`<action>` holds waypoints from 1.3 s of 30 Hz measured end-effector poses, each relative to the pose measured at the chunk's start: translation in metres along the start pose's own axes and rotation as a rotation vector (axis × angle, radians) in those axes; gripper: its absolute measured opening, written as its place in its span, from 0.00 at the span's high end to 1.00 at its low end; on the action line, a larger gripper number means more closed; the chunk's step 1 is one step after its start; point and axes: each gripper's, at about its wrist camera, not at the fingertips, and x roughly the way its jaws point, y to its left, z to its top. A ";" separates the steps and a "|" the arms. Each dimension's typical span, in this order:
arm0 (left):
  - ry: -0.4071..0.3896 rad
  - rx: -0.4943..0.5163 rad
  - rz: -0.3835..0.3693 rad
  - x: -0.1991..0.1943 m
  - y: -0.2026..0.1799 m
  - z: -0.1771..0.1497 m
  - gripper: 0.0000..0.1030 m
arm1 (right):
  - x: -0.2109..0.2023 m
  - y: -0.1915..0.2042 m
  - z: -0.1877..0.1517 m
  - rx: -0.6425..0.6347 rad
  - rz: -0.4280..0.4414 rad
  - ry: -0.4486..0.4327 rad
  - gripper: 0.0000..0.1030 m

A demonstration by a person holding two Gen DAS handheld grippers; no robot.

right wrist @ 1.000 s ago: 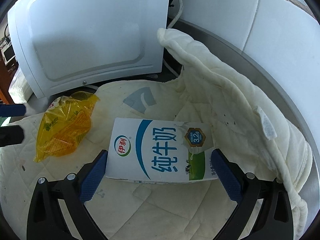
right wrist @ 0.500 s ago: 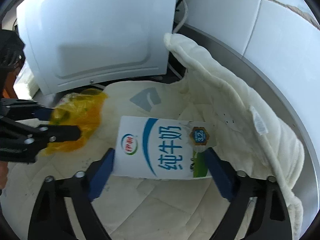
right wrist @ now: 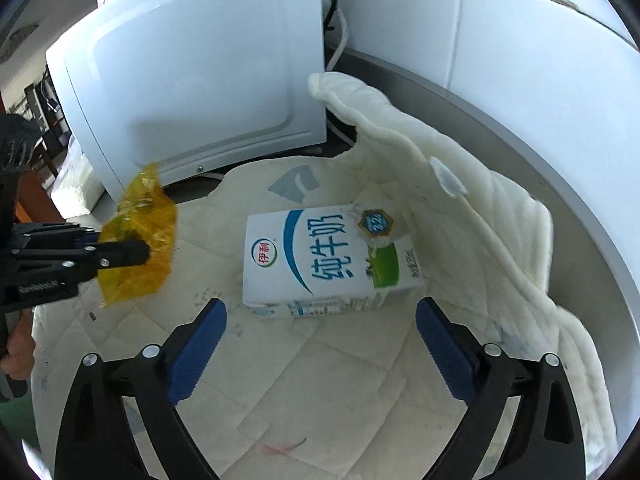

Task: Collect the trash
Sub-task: 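Grasp the white milk carton with the right tool while the left tool grasps the yellow snack bag, then carry bag and milk carton over the green basket and open both tools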

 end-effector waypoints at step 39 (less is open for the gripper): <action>-0.151 -0.110 0.029 -0.151 0.085 -0.079 0.81 | 0.060 -0.003 0.038 0.906 -0.390 0.134 0.18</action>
